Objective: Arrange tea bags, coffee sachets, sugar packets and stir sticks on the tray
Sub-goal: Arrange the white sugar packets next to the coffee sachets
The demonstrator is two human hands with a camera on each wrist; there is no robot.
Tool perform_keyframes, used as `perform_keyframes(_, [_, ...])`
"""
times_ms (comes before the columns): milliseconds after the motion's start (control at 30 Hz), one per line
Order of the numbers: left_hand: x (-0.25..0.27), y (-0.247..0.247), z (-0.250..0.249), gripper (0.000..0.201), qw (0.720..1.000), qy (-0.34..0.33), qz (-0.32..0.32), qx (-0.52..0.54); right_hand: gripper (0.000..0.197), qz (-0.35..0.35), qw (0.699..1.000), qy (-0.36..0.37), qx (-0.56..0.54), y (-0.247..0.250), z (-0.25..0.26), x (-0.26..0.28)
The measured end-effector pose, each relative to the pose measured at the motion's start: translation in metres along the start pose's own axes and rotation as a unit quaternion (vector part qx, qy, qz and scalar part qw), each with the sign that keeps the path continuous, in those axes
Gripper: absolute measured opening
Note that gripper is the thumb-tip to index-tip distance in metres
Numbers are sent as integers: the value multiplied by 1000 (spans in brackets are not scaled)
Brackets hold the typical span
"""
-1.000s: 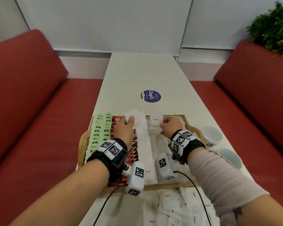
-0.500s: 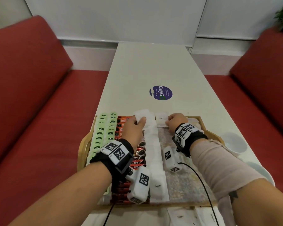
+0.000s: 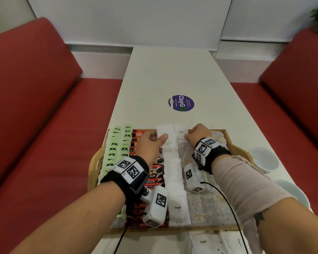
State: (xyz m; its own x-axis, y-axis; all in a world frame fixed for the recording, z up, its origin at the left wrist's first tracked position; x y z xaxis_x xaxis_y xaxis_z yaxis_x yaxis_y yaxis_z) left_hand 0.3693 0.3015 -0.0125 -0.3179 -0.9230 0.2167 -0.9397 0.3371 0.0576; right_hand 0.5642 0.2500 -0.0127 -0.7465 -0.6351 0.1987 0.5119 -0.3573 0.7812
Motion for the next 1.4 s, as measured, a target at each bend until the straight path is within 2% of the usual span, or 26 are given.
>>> perform_keyframes(100, [1, 3, 1, 30, 1000, 9, -9, 3, 15, -20, 998, 46, -45, 6, 8, 8])
perform_keyframes(167, [2, 4, 1, 30, 1000, 8, -13, 8, 22, 27, 988, 91, -124, 4, 18, 20])
perform_keyframes(233, [4, 4, 1, 24, 1000, 6, -16, 9, 29, 107, 969, 113, -190, -1, 26, 37])
perform_keyframes(300, [5, 3, 3, 24, 1000, 14, -17, 15, 24, 152, 959, 140, -194, -3, 30, 50])
perform_keyframes(367, [7, 0, 5, 24, 999, 24, -16, 21, 20, 160, 959, 156, -175, -4, 30, 57])
perform_keyframes(500, [12, -7, 0, 18, 1000, 12, 4, 24, 28, 141, 964, 135, -180, -2, 21, 54])
perform_keyframes(667, [14, -7, -4, 18, 1000, 3, 5, 21, 31, 31, 990, 39, -128, 12, -7, 27])
perform_keyframes(800, [14, -7, -3, 19, 1000, 9, 8, 13, 22, 44, 997, -10, -66, 6, -22, 12])
perform_keyframes(933, [13, -7, -3, 21, 1000, 9, 12, 3, 6, 63, 996, -16, -55, -7, -23, 5])
perform_keyframes(1133, [11, -6, -4, 21, 1000, 0, 12, -8, 6, 64, 997, -11, -46, -13, -13, -1])
perform_keyframes(1233, [10, -6, -5, 20, 1000, -1, 11, -9, 24, 57, 998, -11, 3, -13, -10, -4])
perform_keyframes(1400, [8, -4, -6, 19, 1000, -5, 9, -12, 16, 64, 995, -6, 78, -12, -7, -5])
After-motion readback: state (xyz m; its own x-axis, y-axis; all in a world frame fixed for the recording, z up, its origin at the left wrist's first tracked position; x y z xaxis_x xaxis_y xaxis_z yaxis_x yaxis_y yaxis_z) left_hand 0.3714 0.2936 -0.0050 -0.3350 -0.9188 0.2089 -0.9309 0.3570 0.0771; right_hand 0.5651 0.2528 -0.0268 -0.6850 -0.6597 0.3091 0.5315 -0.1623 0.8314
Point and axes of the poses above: each hand's wrist, its own x-axis away from the middle knuckle, its own y-axis out of the back of the hand, z = x × y, the point moved 8 cm from there along -x, towards the middle knuckle, and after that the axes turned 3 degrees about -z, right-handed, at the moved point
